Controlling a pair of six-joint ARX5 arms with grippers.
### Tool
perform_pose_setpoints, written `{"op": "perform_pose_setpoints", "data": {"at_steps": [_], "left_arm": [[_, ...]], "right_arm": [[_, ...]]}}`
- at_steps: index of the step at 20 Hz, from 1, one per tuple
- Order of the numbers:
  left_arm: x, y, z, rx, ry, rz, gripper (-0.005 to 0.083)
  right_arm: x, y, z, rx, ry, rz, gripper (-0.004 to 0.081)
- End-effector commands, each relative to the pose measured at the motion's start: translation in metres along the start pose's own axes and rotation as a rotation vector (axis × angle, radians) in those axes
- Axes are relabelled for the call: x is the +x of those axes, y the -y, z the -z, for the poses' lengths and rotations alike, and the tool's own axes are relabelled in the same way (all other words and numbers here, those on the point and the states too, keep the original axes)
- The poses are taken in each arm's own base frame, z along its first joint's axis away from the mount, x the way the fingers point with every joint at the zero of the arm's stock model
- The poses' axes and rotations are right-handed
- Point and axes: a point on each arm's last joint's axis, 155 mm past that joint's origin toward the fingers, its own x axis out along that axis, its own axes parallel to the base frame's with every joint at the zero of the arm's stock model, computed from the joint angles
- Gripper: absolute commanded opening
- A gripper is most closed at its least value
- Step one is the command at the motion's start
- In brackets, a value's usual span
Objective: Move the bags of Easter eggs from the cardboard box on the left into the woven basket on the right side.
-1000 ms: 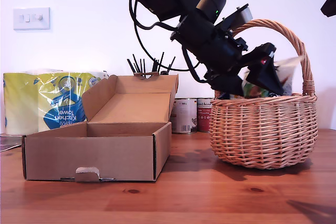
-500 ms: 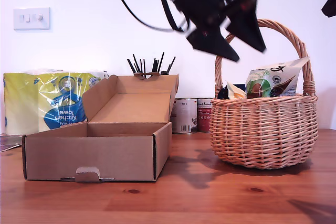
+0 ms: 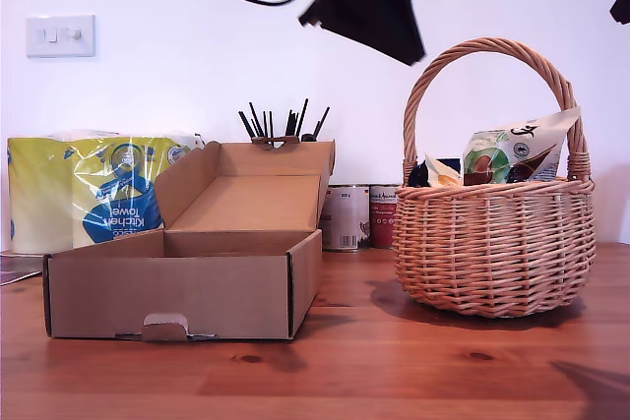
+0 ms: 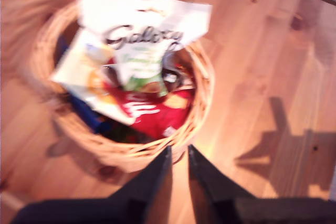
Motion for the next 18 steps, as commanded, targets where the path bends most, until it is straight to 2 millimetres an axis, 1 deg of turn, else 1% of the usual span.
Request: {"op": "perform_pose_setpoints", "data": {"at_steps": [1, 3, 4, 6, 9, 11, 13, 15, 17, 18], "left_arm": [[0.001, -0.012, 0.017, -0.021, -0.015, -0.026, -0.002], [-0.003, -0.026, 0.032, -0.053, 0.008, -0.066, -0.002], [-0.004, -0.034, 0.042, -0.078, 0.017, -0.092, -0.002], [-0.015, -0.051, 0.062, -0.122, 0.056, -0.157, -0.002], [-0.042, -0.074, 0.082, -0.181, 0.161, -0.267, -0.002], [-0.068, -0.088, 0.093, -0.208, 0.258, -0.349, -0.002], [-0.091, -0.093, 0.106, -0.219, 0.336, -0.41, -0.002], [-0.114, -0.095, 0.122, -0.227, 0.395, -0.472, -0.0019], [-0.134, -0.092, 0.135, -0.23, 0.45, -0.512, -0.0019], [-0.143, -0.09, 0.14, -0.234, 0.479, -0.53, -0.0019]], "right_arm": [[0.002, 0.004, -0.001, -0.005, 0.011, 0.022, -0.0013], [0.002, 0.01, -0.008, -0.01, 0.04, 0.056, -0.0013], [0.001, 0.014, -0.012, -0.012, 0.054, 0.075, -0.0013], [0.0, 0.022, -0.017, -0.014, 0.075, 0.119, -0.0012], [-0.003, 0.032, -0.026, -0.016, 0.112, 0.171, -0.0013], [-0.006, 0.035, -0.034, -0.018, 0.16, 0.183, -0.0013], [-0.01, 0.035, -0.037, -0.021, 0.202, 0.188, -0.0013], [-0.011, 0.034, -0.031, -0.023, 0.218, 0.189, -0.0013], [-0.012, 0.029, -0.024, -0.027, 0.222, 0.169, -0.0013], [-0.015, 0.027, -0.024, -0.03, 0.234, 0.159, -0.0013]]}}
